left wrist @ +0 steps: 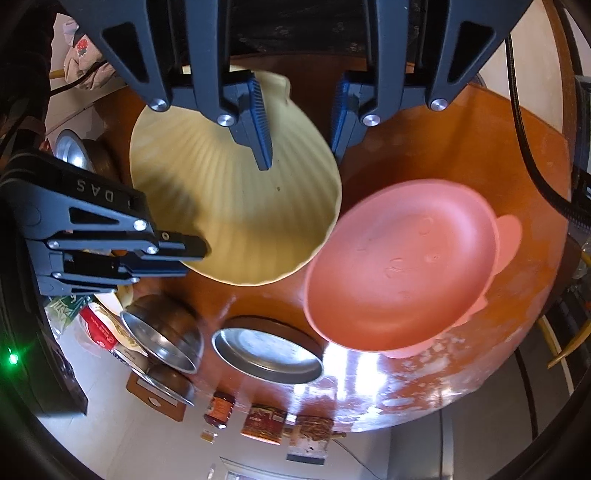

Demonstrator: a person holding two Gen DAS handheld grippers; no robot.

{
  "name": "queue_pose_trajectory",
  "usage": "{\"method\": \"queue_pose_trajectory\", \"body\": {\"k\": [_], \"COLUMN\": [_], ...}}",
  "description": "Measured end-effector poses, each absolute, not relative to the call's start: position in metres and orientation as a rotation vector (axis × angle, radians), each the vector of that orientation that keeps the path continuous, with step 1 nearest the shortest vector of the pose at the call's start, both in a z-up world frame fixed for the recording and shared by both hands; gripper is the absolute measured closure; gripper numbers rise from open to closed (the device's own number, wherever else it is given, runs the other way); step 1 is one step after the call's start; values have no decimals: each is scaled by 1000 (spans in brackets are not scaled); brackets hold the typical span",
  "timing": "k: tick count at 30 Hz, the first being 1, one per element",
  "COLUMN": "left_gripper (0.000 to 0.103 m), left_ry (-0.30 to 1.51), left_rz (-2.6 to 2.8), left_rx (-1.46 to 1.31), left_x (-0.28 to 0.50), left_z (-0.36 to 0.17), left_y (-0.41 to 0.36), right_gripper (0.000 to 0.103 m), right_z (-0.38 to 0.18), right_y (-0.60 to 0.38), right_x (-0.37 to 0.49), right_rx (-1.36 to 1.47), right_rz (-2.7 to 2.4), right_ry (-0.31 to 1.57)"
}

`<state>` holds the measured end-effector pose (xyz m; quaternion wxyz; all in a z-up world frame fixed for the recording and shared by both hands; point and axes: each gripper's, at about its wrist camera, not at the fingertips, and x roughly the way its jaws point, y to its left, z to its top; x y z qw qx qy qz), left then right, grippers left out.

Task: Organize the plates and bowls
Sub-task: 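Carry the shell plate beside the pink plate and open the left tool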

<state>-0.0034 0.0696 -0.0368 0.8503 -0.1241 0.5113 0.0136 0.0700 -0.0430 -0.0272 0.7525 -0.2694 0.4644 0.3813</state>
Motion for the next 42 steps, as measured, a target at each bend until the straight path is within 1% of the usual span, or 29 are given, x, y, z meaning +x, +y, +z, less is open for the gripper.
{"method": "queue_pose_trajectory", "body": {"k": [5,19,29,31,34,39,41,42], "left_gripper": [73,73,73,73,73,73,70,64], "left_ry": [1053,1072,1075,1075,1074,1074,1075,1071], "left_rz": [67,147,128,117,114,117,121,123], "left_rx": [-266,-292,-280,-288,-279,-269,-260,-251], "left_x": [-10,-21,-19,-18,-17,-16,-16,-15], "left_z": [-31,-37,-38,-38,-38,-38,-38,-37], "left_y": [88,115,111,109,106,103,102,101], "right_gripper": [82,82,79,77,67,66,59,57], "right_z": [-25,-34,-34,-31,-23,-11,-9,-8], "right_y": [-29,22,28,22,8,-19,-30,-35], "right_x": [60,56,65,69,74,83,84,83], "right_rx": [-600,-648,-602,-558,-512,-438,-405,-391], "right_rz": [836,830,830,836,821,787,783,781], "right_ry": [1009,965,938,946,934,935,941,945]}}
